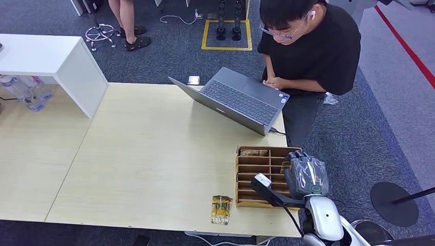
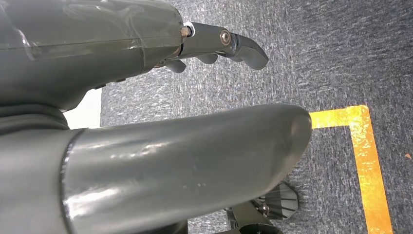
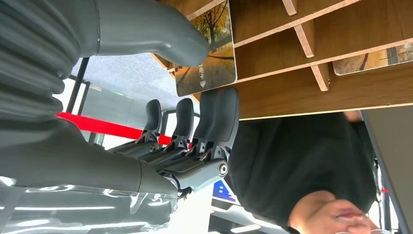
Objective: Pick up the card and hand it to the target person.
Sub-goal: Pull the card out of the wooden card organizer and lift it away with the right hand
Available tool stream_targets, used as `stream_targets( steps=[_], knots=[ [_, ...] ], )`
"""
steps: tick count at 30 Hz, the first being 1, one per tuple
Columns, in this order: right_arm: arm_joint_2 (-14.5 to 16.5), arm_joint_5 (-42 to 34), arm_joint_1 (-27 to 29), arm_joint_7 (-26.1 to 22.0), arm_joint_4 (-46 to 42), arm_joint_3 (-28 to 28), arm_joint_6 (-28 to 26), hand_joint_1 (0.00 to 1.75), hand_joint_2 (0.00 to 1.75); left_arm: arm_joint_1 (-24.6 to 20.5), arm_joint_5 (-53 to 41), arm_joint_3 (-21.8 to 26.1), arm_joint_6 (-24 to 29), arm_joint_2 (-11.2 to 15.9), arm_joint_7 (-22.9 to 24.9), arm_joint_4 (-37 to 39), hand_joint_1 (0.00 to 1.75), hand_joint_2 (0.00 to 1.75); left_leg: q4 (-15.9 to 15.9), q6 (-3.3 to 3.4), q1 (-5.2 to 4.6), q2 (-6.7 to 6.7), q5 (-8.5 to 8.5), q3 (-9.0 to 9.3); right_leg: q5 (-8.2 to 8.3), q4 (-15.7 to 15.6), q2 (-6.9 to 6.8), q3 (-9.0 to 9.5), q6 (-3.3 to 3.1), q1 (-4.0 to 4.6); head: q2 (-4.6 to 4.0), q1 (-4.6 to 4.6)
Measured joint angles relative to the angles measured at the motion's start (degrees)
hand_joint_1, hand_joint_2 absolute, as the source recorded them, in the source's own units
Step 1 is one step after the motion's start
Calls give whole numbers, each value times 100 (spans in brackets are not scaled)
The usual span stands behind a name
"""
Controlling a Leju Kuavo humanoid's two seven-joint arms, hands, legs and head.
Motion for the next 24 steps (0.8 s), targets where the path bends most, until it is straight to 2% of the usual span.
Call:
stream_targets(
  steps=[7,13,24],
  knots=[
    [0,-3,0,3,0,0,30,106,175,0,-2,1,11,0,-2,0,0,0,0,0,0,0,0,0,0,0,0,0,0,0,0,0],
    [2,-9,-1,9,2,0,29,130,175,0,-2,1,14,0,0,-1,0,0,0,0,0,0,0,0,0,0,0,0,0,0,0,0],
    [2,8,-8,9,1,1,29,129,175,0,-2,1,25,0,0,-1,0,0,0,0,0,0,0,1,0,0,0,1,0,0,0,0]
  ],
)
